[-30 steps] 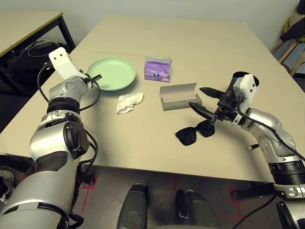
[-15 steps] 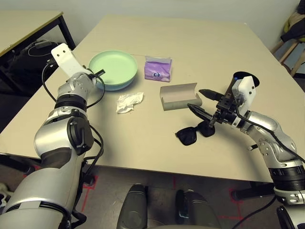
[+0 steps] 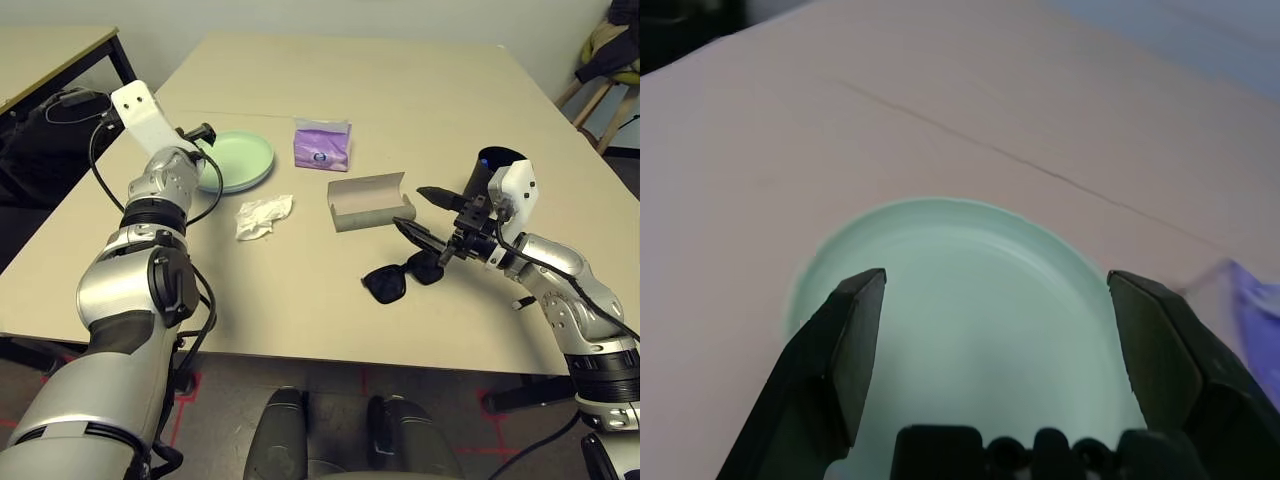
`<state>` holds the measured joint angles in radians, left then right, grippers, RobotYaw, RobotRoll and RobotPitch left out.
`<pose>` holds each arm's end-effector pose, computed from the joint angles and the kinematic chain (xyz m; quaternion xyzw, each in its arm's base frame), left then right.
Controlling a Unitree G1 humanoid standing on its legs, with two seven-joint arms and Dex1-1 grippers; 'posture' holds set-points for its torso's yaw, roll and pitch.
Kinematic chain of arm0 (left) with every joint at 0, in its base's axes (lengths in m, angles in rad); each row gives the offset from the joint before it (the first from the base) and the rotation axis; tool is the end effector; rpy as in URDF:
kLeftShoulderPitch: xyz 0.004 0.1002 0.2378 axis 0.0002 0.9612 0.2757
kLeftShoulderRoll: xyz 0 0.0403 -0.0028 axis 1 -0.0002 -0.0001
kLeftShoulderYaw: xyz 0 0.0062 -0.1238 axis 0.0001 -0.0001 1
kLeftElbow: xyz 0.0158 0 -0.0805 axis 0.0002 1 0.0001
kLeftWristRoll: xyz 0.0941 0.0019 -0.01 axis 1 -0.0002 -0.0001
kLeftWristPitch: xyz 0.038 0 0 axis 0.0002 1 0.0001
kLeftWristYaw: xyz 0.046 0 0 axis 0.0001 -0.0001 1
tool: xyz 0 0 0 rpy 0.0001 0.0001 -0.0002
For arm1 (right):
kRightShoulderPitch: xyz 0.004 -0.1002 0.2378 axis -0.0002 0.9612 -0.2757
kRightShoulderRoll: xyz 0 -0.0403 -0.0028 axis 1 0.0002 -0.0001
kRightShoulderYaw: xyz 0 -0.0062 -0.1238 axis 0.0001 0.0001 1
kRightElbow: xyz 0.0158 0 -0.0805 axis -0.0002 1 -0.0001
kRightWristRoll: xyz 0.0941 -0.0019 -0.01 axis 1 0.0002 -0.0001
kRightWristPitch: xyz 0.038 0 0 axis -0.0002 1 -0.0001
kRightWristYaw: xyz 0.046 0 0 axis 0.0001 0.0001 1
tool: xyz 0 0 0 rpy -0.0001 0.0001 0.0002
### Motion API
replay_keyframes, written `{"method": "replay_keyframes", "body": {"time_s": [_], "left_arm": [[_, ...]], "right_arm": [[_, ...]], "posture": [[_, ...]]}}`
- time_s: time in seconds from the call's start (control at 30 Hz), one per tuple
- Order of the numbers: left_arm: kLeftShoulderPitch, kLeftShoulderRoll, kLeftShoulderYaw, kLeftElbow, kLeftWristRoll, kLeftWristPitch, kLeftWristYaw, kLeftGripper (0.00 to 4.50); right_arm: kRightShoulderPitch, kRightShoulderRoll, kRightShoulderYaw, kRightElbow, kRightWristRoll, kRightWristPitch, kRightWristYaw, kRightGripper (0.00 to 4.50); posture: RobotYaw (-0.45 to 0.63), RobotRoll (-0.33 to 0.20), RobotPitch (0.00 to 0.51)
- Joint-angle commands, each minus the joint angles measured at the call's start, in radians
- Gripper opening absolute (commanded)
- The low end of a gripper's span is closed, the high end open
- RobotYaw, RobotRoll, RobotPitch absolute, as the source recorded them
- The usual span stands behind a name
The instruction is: Organize and tidy the items on the table.
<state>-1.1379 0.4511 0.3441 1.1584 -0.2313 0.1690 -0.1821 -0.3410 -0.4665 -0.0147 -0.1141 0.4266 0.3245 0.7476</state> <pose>0.3742 0.2537 0.1802 -0.1122 0.0316 0.0423 0.9923 0.2585 -0.2169 0.1259 -0.0489 -0.0424 0.4170 0.9066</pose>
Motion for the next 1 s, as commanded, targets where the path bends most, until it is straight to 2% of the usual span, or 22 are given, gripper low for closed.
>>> {"method": "replay_keyframes", "body": {"time_s": [0.03,0.23,0.33,0.47,0.77,1.0], "left_arm": [[0.084,0.020,-0.074,-0.117,0.016,0.038,-0.215,4.48],[0.236,0.089,-0.183,-0.353,0.005,0.170,-0.523,4.48],[0.281,0.133,-0.252,-0.416,0.033,0.164,-0.649,4.48],[0.339,0.152,-0.311,-0.494,0.039,0.131,-0.763,4.48],[0.409,0.151,-0.344,-0.559,0.047,0.077,-0.827,4.48],[0.428,0.172,-0.356,-0.531,0.106,0.077,-0.778,4.48]], "right_arm": [[-0.012,0.004,-0.018,0.007,0.007,0.004,-0.004,4.50],[-0.031,-0.001,-0.008,0.026,-0.009,0.002,0.004,4.50],[-0.038,-0.013,-0.002,0.036,-0.023,0.011,0.007,4.50],[-0.040,-0.025,0.003,0.037,-0.022,0.024,0.023,4.50],[-0.029,-0.034,-0.001,0.017,-0.021,0.032,0.039,4.50],[-0.012,-0.034,-0.008,-0.016,-0.012,0.053,0.032,4.50]], "posture": [[0.19,0.000,0.093],[0.20,0.000,0.094],[0.19,0.000,0.098],[0.18,0.000,0.106],[0.18,0.000,0.121],[0.17,0.000,0.130]]}}
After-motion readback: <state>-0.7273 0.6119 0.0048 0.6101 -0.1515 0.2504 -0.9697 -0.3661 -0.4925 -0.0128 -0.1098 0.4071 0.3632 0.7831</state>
